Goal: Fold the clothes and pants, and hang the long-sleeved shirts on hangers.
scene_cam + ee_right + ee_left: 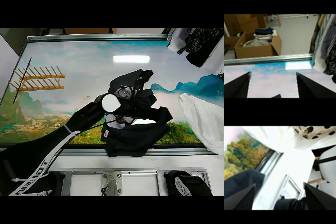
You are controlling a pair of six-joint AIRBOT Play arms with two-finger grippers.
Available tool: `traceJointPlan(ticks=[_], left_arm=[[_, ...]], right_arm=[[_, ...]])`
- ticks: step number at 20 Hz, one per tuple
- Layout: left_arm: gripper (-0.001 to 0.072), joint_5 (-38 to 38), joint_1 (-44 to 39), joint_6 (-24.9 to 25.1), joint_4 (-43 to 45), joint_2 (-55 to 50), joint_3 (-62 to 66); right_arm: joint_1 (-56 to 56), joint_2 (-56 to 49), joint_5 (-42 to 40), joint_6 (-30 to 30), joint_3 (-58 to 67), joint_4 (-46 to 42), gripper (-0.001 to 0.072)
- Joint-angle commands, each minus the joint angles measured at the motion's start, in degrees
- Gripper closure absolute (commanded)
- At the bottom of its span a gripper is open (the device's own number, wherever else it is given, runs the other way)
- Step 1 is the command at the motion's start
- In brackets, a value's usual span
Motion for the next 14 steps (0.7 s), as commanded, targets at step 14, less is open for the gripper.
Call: traceJointPlan(ticks=[14], left_arm=[[0.0105, -4.2, 35.5, -4.3, 16.4, 9.0, -28.5]], right_arm=[[-3.8, 3.8, 30.9, -2.5, -20.4, -2.3, 0.0097]])
